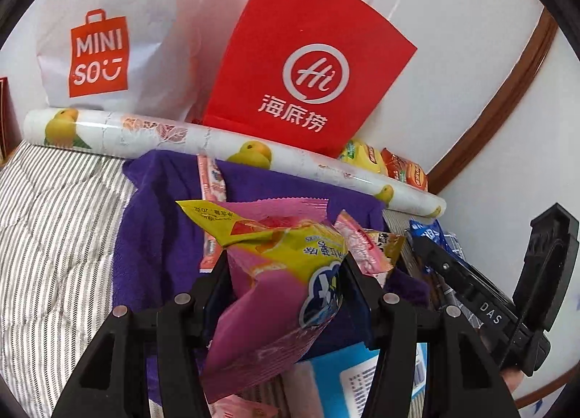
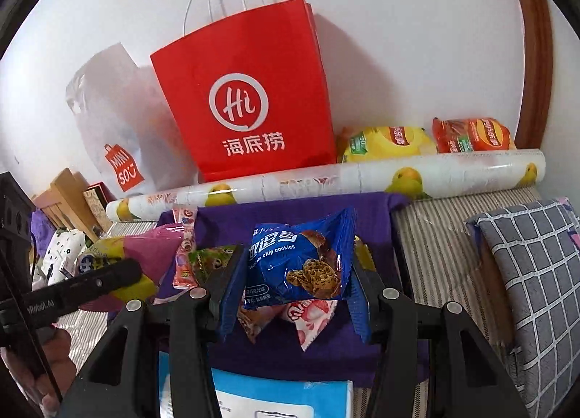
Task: Organize snacks
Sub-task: 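Carry both packets over the purple towel, then lower both packets onto the purple towel and open both tools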
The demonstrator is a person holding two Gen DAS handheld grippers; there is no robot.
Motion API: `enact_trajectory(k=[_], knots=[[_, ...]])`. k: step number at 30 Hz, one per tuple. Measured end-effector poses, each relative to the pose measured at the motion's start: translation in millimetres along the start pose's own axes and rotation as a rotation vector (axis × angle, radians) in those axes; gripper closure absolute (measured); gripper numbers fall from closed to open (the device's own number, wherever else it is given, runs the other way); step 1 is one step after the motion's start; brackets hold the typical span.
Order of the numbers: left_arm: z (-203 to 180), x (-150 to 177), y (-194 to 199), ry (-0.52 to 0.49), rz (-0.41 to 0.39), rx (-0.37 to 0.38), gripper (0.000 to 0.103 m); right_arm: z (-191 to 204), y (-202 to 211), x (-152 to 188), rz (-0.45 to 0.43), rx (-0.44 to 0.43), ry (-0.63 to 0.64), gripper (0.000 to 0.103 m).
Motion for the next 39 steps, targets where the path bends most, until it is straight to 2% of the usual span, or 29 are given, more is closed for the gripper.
enact_trajectory(k=[3, 9, 21, 28, 33, 39], knots=[[5, 1, 0, 0.008, -0.003, -0.006, 0.048, -3, 1, 5, -0.002, 0.001, -0.003, 0.053], [14, 3, -6, 0.021, 0.002, -0.04, 0.048, -14, -11, 13, 0.033, 0.069, 0.017, 0.053], [2, 14, -22, -0.003, 0.054, -0.031, 0.048, -20, -26, 25, 0.112, 0.073, 0.003, 0.052], [1, 16, -27, -0.022, 0.056, -0.059, 0.048, -26, -33, 31, 0.154, 0.076, -0.026, 0.051], [7, 16, -31, 0.012, 0.074, -0.041, 0.048, -29, -37, 34, 0.186, 0.061, -0.04, 0.041], [5, 19, -34, 0.009, 0.094, -0.024, 0.048, -23, -40, 38, 0.209, 0.061, 0.004, 0.041]])
Point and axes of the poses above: each gripper's, at about its wrist camera, not at the fingertips, and y roughly against the way its jaws point, z to its left, x to its underside, the point moved 7 cm from there along -y, roughly the way its jaws point, and after that the axes turned 15 degrees about -x, right-handed, at the moved point
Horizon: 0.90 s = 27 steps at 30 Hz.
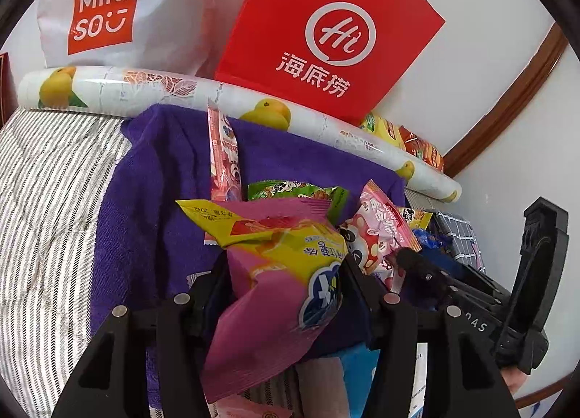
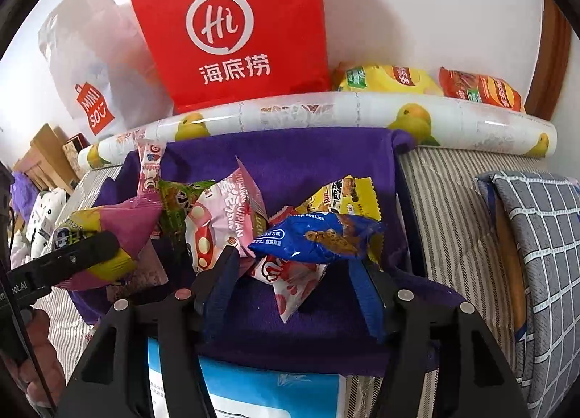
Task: Organize snacks
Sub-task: 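Lower both packets onto the purple towel and open both tools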
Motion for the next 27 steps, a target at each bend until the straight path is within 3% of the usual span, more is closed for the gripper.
enact_trajectory(k=[6, 10, 17, 21, 27], knots=[[0, -2, -1, 0.015, 0.002, 0.019, 0.047, 3, 12, -5, -0.063, -0.002, 0.011, 0.034], [1, -2, -2, 0.021, 0.001, 0.024, 0.047, 13, 11, -6, -0.055, -0.043, 0.043, 0.034], [4, -3, -4, 0.035, 0.014, 0.021, 0.046, 19, 18, -8, -0.072, -0.028, 0.088, 0.034], [6, -7, 2, 0.042, -0.011, 0.02, 0.034, 23, 23, -9, -0.089, -0.09, 0.073, 0.034], [8, -13, 16, 0.056, -0.063, 0.048, 0.031, 28, 28, -10, -0.11, -0.128, 0.07, 0.034]])
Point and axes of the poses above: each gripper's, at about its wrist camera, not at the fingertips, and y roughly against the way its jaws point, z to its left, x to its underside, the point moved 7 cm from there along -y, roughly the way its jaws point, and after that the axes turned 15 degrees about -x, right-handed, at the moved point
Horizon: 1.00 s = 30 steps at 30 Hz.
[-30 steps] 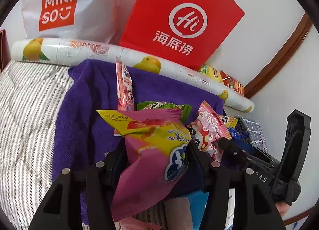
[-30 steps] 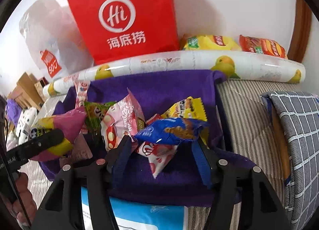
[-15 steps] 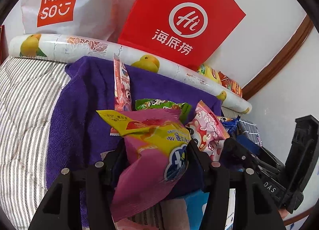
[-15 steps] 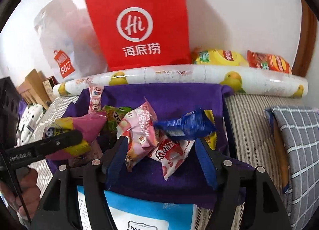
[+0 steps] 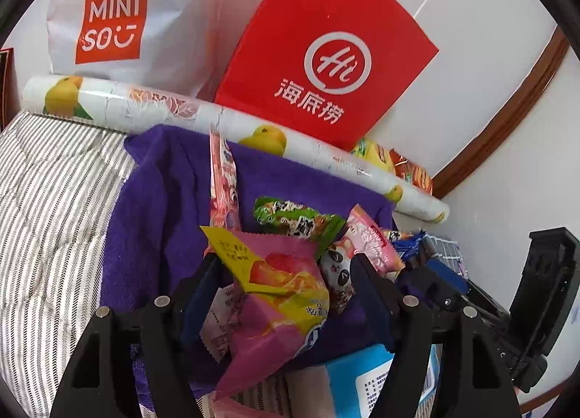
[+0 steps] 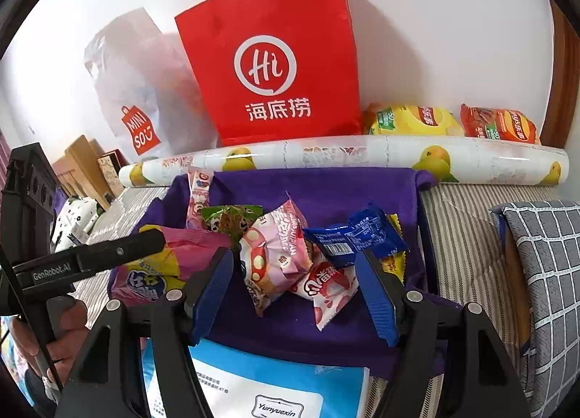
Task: Organize snacks
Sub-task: 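Lower both packets onto the purple towel and open both tools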
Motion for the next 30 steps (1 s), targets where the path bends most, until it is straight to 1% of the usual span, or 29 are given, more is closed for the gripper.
enact_trajectory(k=[9, 13, 15, 17, 20, 22, 26, 28, 30], knots=[[5, -3, 4, 0.027, 0.009, 0.021, 0.031, 6, 6, -3, -0.035, -0.002, 0.01, 0.034], [6, -5, 12, 0.022, -0.005, 0.02, 0.031, 12, 8, -3, -0.054, -0.005, 0.015, 0.034], [8, -7, 14, 0.025, -0.008, 0.013, 0.031, 16, 9, -1, -0.054, -0.002, 0.006, 0.042], [11, -8, 16, 0.034, -0.007, 0.014, 0.031, 23, 12, 3, -0.059, 0.004, -0.002, 0.045], [14, -8, 15, 0.048, 0.001, 0.022, 0.031, 43, 22, 10, -0.059, -0.013, 0.014, 0.048], [16, -6, 13, 0.048, 0.012, 0.016, 0.031, 58, 29, 16, -0.059, -0.006, 0.026, 0.048], [16, -5, 17, 0.026, 0.028, 0.013, 0.031, 90, 42, 35, -0.044, -0.029, 0.032, 0.051], [16, -8, 25, 0.013, 0.013, 0.008, 0.031, 102, 46, 46, -0.035, -0.04, 0.032, 0.051], [20, -8, 33, 0.003, 0.005, -0.013, 0.031, 115, 49, 61, -0.009, -0.046, 0.029, 0.051]])
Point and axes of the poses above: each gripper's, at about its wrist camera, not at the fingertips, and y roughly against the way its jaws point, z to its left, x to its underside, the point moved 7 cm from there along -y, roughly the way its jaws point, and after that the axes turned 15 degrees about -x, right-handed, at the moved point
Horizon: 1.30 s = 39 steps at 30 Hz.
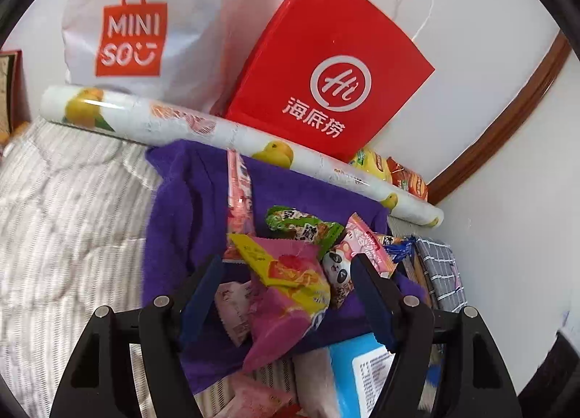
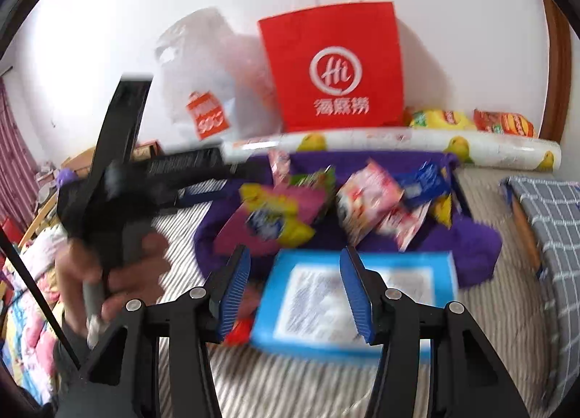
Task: Organize snacks
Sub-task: 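Move both tools back toward the remaining snacks on the bed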
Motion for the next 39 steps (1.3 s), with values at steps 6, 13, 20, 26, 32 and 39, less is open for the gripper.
enact_trajectory(k=[6, 13, 20, 26, 32, 39], knots=[[33, 19, 18, -0.018, 0.012, -0.074, 0.031, 30, -3, 37, 0.01, -0.024, -0.011, 0.048], [72, 46, 43, -0.031, 0.014, -0.118, 0.031, 53, -25, 62, 0.026, 0.056, 0.042, 0.045], [91, 66, 51, -0.021, 0.036, -0.116, 0.031, 61, -48, 77, 0.008, 0.199, 0.139, 0.044], [98, 74, 50, 0.005, 0.057, -0.104, 0.031, 59, -43, 73, -0.011, 0.213, 0.118, 0.071], [85, 83, 48, -0.042, 0.07, -0.111, 0.031, 48, -26, 78, -0.014, 0.099, -0.001, 0.091], [70, 91, 30, -0.059, 0.107, -0.127, 0.031, 44, -4, 86, -0.016, 0.072, -0.039, 0.088]])
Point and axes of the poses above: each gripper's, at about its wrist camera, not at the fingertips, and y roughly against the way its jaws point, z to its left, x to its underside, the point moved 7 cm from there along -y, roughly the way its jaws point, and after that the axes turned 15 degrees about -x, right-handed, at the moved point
